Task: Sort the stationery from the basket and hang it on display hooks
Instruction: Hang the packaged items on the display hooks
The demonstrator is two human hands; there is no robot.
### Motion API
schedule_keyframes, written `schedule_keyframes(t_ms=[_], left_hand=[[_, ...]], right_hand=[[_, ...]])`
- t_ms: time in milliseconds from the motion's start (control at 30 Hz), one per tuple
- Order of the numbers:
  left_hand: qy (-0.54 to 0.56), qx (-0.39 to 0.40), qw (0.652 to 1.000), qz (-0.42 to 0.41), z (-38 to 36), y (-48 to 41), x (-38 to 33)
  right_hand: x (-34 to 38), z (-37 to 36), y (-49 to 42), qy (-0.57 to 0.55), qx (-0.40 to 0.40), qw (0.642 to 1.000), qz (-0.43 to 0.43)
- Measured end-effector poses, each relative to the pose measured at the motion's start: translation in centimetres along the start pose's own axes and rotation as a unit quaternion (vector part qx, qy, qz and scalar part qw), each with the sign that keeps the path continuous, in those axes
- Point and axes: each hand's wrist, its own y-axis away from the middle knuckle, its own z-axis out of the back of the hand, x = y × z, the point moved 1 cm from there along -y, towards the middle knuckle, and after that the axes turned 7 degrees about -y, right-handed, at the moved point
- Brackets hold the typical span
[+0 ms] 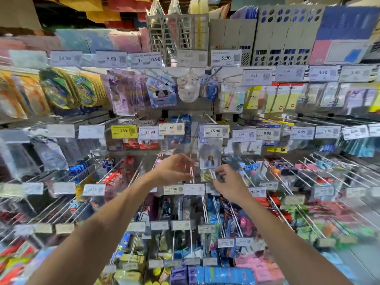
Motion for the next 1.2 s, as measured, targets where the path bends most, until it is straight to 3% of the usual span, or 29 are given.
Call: schedule_keyframes(t_ms=[100,233,367,500,700,833,1033,1200], left_hand=[[-0.122,0.006,0.992,-0.017,-0.5,2.2,1.3],[-0.119,-0.005,0.993,0.008,-0.6,6.0,2.5],[-0.135,-0.004,0.987,0.089,-0.2,10.6,4.7],[-0.12,-0.05,0.973,0.189,-0.4,16.5,6.5],[-0.085,-0.14,0.931,0.326,-3.9,29.5,6.2],[-0.033,-0.217,0.868,0.445,-9.3,41.5,4.8],[-0.003,-0.307,0.74,0.598,-17.8,59.7,-2.1],[0.051,-0.398,0.608,0.685,-26.2,74.1,-11.4]], right_hand=[[1.3,-1.2,1.9,0.037,0.039,0.998,0.018],[3.2,-3.2,3.6,0.045,0.104,0.991,0.066],[5.4,-5.5,4.1,0.046,0.177,0.979,0.092],[7.3,-8.9,5.1,0.034,0.25,0.957,0.14],[10.3,-14.5,10.1,0.053,0.376,0.895,0.233],[12.8,-19.2,17.1,0.051,0.458,0.835,0.301],[16.1,-25.4,33.4,0.028,0.569,0.72,0.396],[19.2,-27.0,50.6,0.008,0.669,0.583,0.462]])
